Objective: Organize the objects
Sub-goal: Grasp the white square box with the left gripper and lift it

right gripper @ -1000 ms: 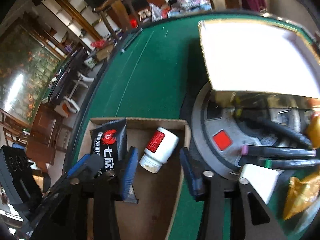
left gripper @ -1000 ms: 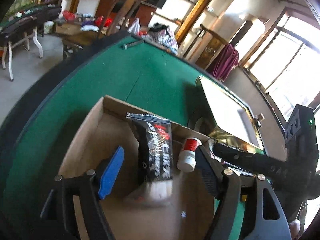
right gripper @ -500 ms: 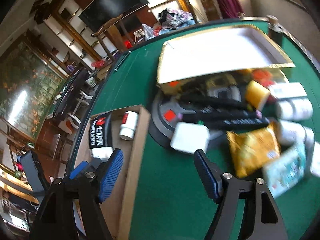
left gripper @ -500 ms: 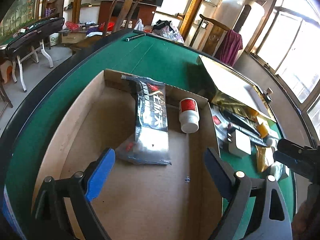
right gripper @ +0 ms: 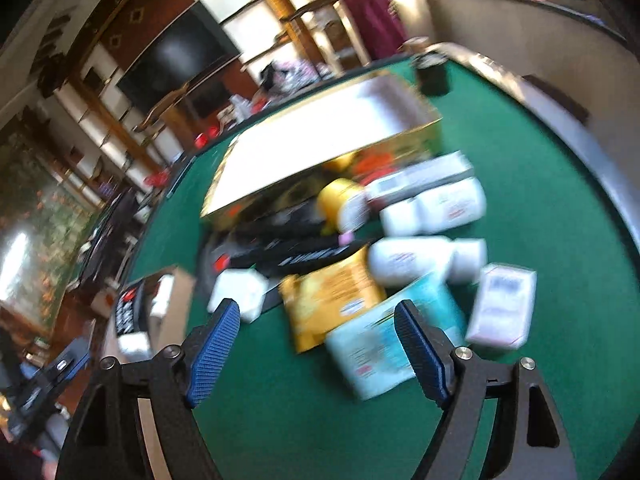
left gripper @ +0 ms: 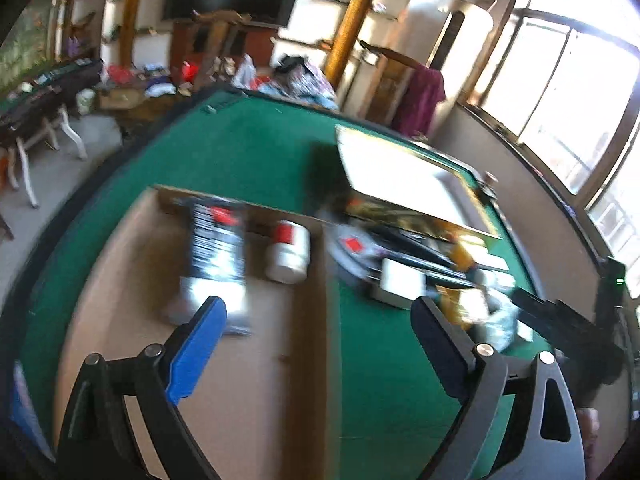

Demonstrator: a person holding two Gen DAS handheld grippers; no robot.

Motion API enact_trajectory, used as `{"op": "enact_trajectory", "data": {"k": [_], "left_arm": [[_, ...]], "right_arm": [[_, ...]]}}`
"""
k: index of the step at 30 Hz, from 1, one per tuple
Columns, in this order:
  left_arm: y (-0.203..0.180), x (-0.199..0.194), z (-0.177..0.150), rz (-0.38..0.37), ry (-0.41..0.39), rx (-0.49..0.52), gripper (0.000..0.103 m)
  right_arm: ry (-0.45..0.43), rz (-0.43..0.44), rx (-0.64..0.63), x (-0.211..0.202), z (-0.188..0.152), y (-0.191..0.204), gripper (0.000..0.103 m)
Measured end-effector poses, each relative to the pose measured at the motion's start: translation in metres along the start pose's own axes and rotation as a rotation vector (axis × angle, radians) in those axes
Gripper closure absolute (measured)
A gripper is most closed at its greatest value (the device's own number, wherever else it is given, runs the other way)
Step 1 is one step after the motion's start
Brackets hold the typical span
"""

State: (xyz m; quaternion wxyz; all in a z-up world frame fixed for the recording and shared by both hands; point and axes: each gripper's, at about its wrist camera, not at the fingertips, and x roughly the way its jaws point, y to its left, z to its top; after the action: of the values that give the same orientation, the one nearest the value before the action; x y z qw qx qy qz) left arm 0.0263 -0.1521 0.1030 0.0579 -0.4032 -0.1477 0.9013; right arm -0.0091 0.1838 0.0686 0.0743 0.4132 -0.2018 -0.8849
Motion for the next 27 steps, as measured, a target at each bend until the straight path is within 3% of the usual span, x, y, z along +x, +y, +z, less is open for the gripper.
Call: {"op": "enact_trajectory", "data": {"k": [2,5,10,13,17,21,22,23,27], "left_arm": [[-0.015,0.015,0.000,-0.011,0.038,-0.023,0.010],[-0.033,0.041,-0.002,0.035,0.086,-0.053,0.010],[-0.064,0.086,0.005,0.178,0.095,-0.026,0.010],[-0.078,0.114,0.013,0.234,0.107,0.009,0.010],[-0.093,0.147,0.021,0.266,0.131,0.047,0.010],[-0.100,0.165,0.010,0.243,0.191,0.087,0.010],[-0.102,0.166,0.007,0.245,0.200,0.106,0.014],[-0.103,0.165,0.002,0.245,0.205,0.136,0.031],[-0.097,0.150,-0.011,0.209,0.220,0.176,0.035]], "right_arm": [[-0.040,-0.023,0.002,-0.002,0.012,-0.012,0.019],[-0.111,-0.081,-0.026,-0.005,0.029,-0.025,0.018],[-0.192,-0.092,0.012,-0.010,0.038,-0.059,0.013],[-0.133,-0.056,0.077,-0.002,0.044,-0.077,0.011],[-0.128,-0.020,0.124,-0.004,0.047,-0.086,0.011],[-0.125,-0.025,0.132,-0.005,0.046,-0.086,0.010],[-0.121,-0.024,0.135,-0.004,0.046,-0.086,0.010],[-0.117,-0.026,0.136,-0.003,0.045,-0.086,0.010],[-0.114,-0.044,0.131,-0.001,0.043,-0.084,0.010]]}}
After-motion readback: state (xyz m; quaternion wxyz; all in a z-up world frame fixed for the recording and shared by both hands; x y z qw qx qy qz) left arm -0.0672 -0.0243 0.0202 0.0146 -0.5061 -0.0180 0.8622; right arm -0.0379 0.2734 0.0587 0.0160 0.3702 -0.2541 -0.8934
